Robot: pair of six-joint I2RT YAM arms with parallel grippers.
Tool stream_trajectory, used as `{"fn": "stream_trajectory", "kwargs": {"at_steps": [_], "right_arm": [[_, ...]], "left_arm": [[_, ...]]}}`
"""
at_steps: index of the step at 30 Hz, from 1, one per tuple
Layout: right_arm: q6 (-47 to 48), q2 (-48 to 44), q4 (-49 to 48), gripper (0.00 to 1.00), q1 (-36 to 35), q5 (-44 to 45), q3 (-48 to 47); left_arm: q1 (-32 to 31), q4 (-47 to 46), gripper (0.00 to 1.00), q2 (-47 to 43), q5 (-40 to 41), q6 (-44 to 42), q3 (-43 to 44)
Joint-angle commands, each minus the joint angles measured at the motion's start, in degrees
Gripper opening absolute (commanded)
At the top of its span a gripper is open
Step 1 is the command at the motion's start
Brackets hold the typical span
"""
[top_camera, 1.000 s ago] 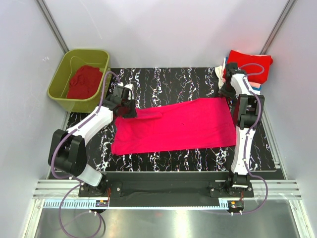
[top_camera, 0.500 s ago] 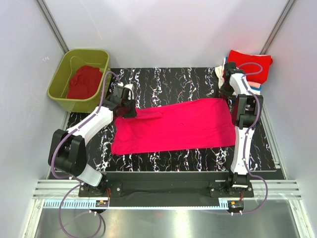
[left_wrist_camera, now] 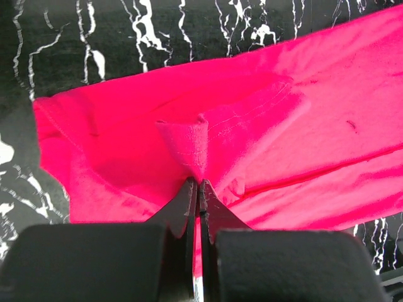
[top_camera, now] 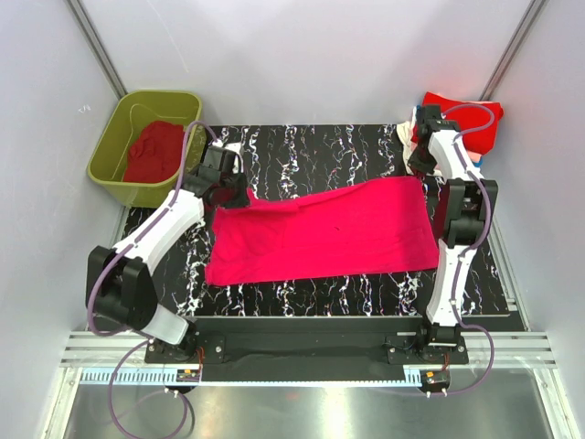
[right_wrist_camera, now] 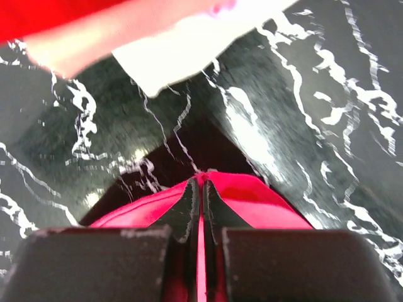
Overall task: Fold and stack the t-shirts
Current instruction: Fold the tshirt
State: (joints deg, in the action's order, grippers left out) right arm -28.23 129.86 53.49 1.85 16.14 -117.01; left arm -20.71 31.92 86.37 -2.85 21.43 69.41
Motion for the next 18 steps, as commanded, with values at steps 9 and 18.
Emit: {"fn": "stream_trajectory", "kwargs": {"at_steps": [9,18], "right_arm": [[0.5,-12.6,-0.2,0.0,-0.4,5.1,10.9],[-1.7,-17.8,-2.4,0.0,-0.3,6.4,20.9]], "left_arm": [[-0.2,5.6,0.0,-11.6,5.2,-1.0,-1.5],[-0.2,5.3,0.0,-16.5,5.8,-1.0,-10.4]]}}
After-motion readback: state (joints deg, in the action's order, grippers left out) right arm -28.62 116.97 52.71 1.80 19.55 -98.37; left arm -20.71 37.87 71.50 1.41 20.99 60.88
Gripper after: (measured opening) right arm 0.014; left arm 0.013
